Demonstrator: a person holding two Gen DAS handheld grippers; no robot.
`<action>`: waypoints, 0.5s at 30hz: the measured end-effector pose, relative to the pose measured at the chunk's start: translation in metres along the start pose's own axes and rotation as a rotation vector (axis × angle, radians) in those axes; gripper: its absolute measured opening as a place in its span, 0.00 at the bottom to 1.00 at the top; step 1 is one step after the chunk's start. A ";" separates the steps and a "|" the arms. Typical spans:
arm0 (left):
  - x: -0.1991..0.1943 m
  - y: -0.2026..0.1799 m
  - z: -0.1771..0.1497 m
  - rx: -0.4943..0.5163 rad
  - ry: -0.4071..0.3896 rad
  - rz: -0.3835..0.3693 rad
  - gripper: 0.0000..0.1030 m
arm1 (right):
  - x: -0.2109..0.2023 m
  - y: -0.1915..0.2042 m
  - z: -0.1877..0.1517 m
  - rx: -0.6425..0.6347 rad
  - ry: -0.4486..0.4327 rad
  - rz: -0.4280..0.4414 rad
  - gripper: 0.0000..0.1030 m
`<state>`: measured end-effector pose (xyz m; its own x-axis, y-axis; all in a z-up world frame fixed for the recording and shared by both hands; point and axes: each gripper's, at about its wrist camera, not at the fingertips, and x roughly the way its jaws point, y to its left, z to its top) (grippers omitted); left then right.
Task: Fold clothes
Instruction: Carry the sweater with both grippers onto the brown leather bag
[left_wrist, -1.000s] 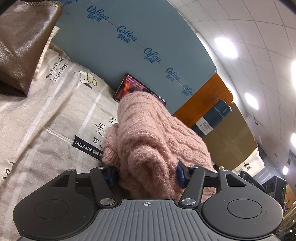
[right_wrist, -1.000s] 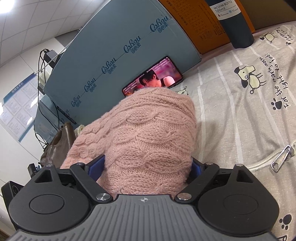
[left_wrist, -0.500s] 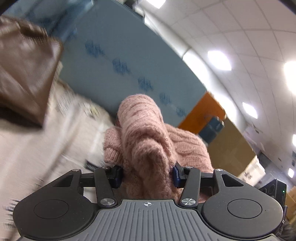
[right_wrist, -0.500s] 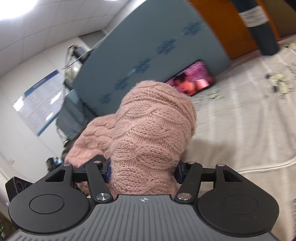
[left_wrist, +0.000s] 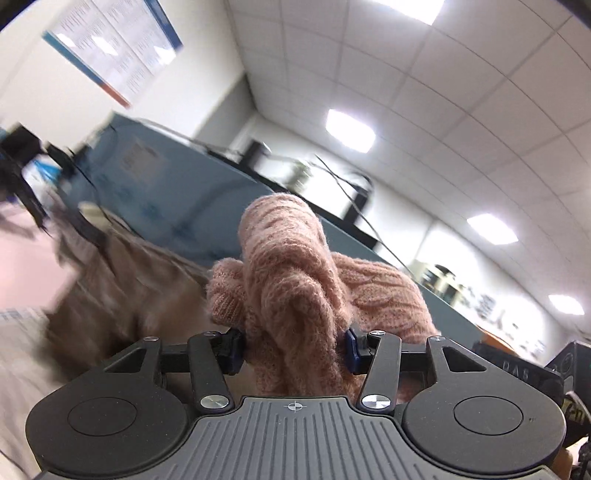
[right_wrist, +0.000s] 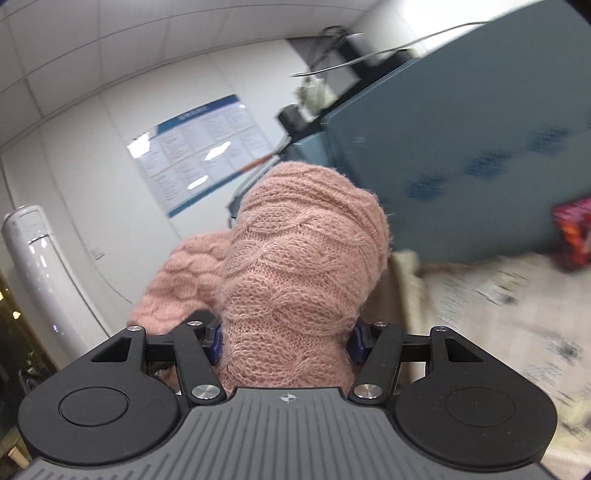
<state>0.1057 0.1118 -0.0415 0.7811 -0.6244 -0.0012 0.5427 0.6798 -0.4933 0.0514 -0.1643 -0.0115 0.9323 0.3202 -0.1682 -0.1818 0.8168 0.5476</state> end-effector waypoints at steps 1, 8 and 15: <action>0.005 0.004 0.003 0.006 -0.007 0.012 0.47 | 0.011 0.002 0.003 -0.004 -0.003 0.004 0.54; 0.041 0.033 0.019 0.050 -0.046 0.090 0.49 | 0.080 0.009 0.018 -0.013 -0.015 0.000 0.54; 0.083 0.068 0.020 0.083 -0.050 0.234 0.84 | 0.142 -0.016 0.020 -0.010 0.035 -0.141 0.56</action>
<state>0.2138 0.1136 -0.0575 0.9017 -0.4279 -0.0629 0.3672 0.8343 -0.4113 0.1934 -0.1414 -0.0277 0.9373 0.2187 -0.2713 -0.0535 0.8596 0.5081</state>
